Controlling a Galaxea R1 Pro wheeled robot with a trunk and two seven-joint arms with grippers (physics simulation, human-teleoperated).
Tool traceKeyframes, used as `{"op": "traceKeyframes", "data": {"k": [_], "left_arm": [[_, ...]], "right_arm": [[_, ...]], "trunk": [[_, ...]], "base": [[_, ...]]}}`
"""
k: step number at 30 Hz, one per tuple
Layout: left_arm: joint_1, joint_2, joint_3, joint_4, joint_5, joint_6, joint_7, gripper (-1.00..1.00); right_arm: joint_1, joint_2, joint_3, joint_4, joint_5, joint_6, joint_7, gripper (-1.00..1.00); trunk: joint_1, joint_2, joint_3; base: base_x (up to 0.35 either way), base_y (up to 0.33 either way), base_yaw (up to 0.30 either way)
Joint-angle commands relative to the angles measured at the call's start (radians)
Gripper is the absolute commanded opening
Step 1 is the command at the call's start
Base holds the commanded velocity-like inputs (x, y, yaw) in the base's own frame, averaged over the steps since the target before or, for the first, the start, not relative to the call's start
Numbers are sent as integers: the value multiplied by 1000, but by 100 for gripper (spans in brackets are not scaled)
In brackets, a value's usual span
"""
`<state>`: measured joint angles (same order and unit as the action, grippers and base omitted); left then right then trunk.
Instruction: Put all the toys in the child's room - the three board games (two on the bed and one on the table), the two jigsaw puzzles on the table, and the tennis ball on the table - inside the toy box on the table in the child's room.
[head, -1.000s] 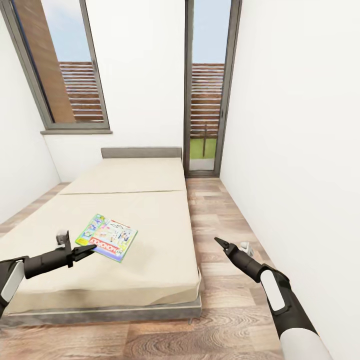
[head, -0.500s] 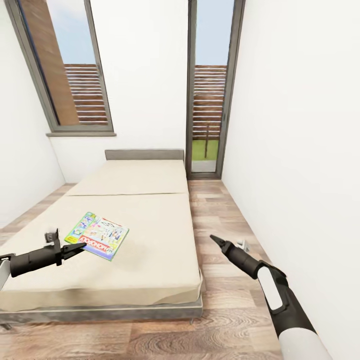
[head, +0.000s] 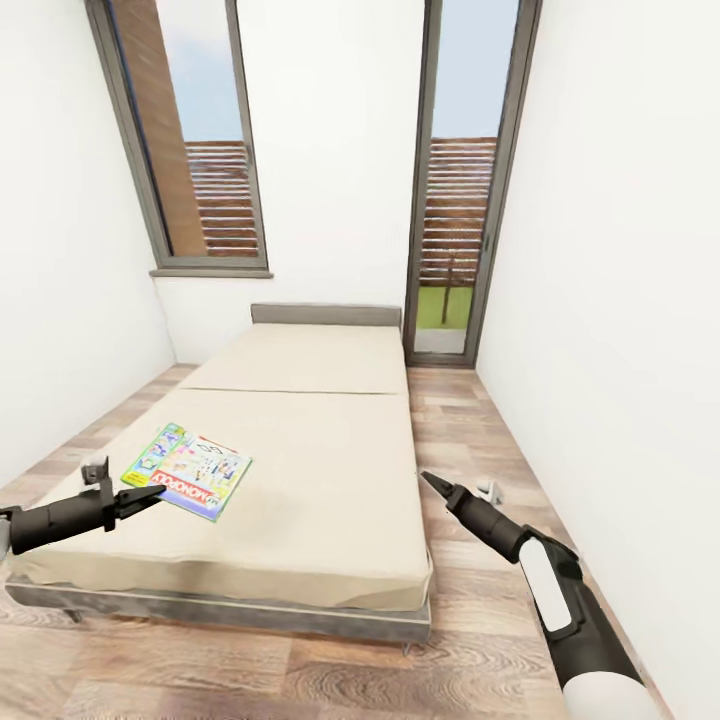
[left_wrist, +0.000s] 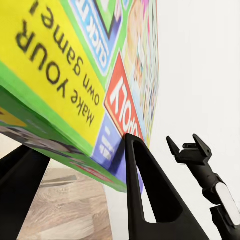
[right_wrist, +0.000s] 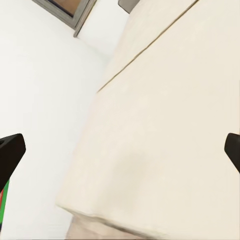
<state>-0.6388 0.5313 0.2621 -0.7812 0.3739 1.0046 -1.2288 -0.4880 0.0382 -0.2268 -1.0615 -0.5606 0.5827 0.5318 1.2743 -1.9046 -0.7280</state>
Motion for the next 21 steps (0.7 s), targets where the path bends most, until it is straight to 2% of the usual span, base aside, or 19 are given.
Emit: {"op": "traceKeyframes", "data": {"k": [1, 9, 15, 21], "left_arm": [[-1, 0, 1, 0, 2, 6, -2, -100], [-1, 1, 1, 0, 2, 6, -2, -100], [-1, 1, 1, 0, 2, 6, -1, -100], [-1, 1, 1, 0, 1, 6, -1, -100]], "right_arm": [[0, 1, -3, -1, -4, 8, 2, 100], [13, 3, 1, -44, -4, 8, 2, 100], [39, 1, 52, -125, -4, 9, -1, 100], [51, 2, 65, -144, -4, 14, -6, 100]], "trunk": [[-4, 7, 2], [-35, 63, 28], [-58, 105, 46], [-81, 147, 65]], "base": [[-6, 0, 281], [-2, 0, 282], [0, 0, 283], [0, 0, 283]]}}
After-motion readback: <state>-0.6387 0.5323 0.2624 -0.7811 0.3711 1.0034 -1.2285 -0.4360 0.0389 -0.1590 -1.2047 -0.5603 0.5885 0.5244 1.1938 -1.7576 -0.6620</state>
